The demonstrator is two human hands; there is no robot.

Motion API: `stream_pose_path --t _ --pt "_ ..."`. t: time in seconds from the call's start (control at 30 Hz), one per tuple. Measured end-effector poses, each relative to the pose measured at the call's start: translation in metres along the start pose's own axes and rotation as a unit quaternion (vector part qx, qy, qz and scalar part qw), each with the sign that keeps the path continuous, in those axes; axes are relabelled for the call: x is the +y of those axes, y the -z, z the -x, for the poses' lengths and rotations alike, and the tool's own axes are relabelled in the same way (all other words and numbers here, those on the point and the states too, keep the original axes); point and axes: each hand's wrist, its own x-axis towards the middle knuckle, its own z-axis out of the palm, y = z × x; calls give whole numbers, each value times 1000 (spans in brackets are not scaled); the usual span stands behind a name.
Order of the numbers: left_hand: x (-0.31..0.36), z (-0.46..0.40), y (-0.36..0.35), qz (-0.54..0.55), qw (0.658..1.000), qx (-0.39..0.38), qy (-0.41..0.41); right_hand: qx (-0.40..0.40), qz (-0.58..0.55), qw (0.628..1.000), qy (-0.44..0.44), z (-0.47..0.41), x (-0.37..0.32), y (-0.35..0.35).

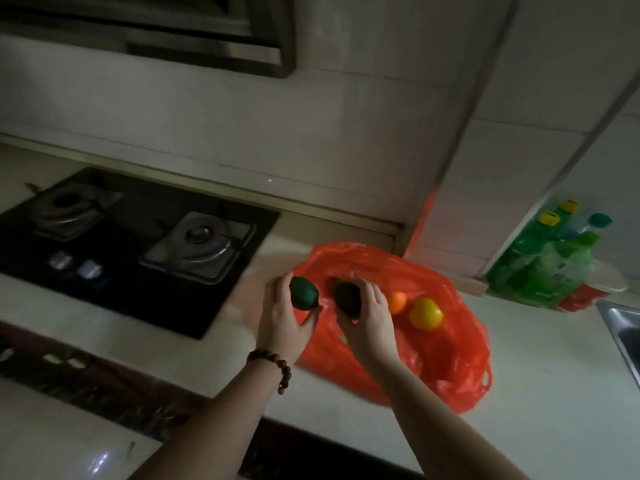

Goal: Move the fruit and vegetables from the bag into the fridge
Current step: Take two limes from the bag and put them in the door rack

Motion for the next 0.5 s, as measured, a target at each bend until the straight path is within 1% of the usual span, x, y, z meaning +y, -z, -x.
stream_pose_path --t 0.13,0.27,0.4,0.5 --pt "-37 25 80 -4 998 49 40 -41 -21 998 51 24 -66 -46" --pt "-80 57 171 -34 991 94 88 -88 -42 990 98 54 -142 -97" --pt "-120 95 273 -58 977 156 135 -139 -62 975 164 91 -222 -153" --pt "-145 130 346 -89 961 210 159 -190 -86 955 213 121 -285 -193"
